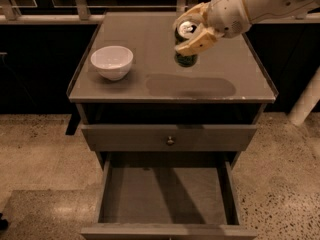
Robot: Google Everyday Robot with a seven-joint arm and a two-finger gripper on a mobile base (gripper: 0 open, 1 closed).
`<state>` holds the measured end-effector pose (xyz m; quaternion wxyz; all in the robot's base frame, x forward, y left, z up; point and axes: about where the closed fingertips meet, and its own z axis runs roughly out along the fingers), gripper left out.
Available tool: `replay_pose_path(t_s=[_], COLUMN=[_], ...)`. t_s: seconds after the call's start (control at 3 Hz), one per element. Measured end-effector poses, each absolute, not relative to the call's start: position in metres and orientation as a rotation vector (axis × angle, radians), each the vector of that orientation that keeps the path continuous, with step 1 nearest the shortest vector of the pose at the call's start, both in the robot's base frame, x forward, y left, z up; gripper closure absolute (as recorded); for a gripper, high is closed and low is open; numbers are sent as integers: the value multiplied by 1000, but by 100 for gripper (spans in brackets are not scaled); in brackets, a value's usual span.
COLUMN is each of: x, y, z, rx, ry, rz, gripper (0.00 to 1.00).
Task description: Pick green can from middle drawer and place on counter
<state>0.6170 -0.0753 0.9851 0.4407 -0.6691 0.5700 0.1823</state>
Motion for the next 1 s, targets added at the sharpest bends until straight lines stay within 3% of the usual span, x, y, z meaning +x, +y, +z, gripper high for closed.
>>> replay_pose_path(t_s=[1.0], x=[636], y=[-87], z=[912], rx=[-1539], ry=[1592], rz=[609], gripper=[100])
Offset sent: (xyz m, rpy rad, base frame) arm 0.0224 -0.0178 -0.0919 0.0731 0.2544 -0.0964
